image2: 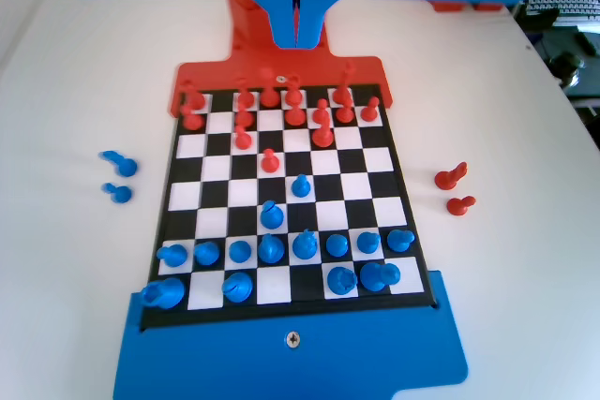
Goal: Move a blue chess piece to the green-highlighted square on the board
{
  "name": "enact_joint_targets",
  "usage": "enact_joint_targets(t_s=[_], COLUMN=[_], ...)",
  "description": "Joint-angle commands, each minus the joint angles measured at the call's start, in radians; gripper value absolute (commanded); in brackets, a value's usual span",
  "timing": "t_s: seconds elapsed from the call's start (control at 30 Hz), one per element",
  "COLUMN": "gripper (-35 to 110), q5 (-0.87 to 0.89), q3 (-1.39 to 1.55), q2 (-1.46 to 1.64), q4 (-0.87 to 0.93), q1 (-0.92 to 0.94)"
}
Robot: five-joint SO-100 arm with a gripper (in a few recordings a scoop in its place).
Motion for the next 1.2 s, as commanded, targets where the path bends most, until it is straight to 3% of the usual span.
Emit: enact_joint_targets(t_s=[0.0,0.4,0.7,1.17], gripper=[1,1,3,12], q5=[-0.008,0.064,0.112,0.103], q3=[-0.029,-0.029,0.095,0.195], q2=[-0.077,-0.394,-0.436,-0.506], q4=[-0.043,-0.225,-0.433,-0.555], q1=[0.021,0.032,0.012,-0.003])
